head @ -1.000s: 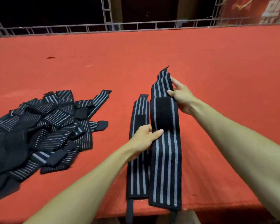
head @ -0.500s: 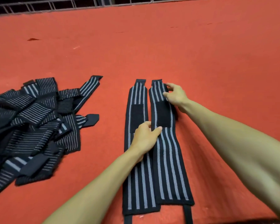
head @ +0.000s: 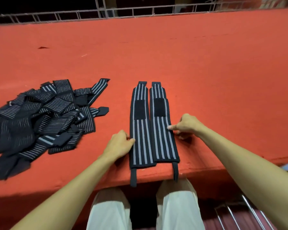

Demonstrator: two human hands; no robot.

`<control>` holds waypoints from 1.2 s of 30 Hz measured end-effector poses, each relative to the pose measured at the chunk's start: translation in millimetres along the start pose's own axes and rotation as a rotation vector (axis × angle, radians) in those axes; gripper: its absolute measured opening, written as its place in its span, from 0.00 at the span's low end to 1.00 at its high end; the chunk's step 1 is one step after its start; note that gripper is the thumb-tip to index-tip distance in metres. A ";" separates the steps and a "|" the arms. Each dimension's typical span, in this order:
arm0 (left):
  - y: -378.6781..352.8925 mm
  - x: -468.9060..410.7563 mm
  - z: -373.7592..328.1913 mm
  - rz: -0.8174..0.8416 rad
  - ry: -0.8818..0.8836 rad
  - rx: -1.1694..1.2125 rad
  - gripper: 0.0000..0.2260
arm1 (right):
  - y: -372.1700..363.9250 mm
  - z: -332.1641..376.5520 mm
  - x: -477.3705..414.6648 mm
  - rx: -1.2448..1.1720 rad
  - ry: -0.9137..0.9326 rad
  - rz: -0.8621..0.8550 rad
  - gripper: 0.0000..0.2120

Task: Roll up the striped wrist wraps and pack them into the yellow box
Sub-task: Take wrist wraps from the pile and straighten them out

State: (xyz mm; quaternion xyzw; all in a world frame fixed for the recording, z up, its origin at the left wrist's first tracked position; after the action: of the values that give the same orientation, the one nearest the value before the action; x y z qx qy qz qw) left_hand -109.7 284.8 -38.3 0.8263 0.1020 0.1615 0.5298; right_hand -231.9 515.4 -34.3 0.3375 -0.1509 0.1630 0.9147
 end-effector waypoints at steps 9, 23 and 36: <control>-9.5 11.8 12.9 0.140 0.113 0.205 0.22 | -20.9 -11.7 13.3 0.093 -0.033 0.071 0.16; 14.9 -6.3 10.4 0.061 -0.052 -0.069 0.26 | -1.2 10.7 -3.0 0.299 0.000 0.043 0.16; 49.5 -141.9 -45.0 -0.102 -0.247 0.224 0.04 | 29.3 82.7 -141.8 -0.005 0.222 -0.170 0.16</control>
State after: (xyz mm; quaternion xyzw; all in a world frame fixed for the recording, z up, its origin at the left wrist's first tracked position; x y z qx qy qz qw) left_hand -258.3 253.9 1.5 0.8875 0.0953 0.0193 0.4504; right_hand -385.1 453.5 -12.3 0.3265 -0.0202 0.1208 0.9372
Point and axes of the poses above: each hand's wrist, its own x-axis away from the middle knuckle, its own y-axis out of the back of the hand, z = x × y, the point moved 9 cm from there along -x, towards the middle knuckle, and after that the axes turned 10 degrees about -x, right-handed, at the moved point
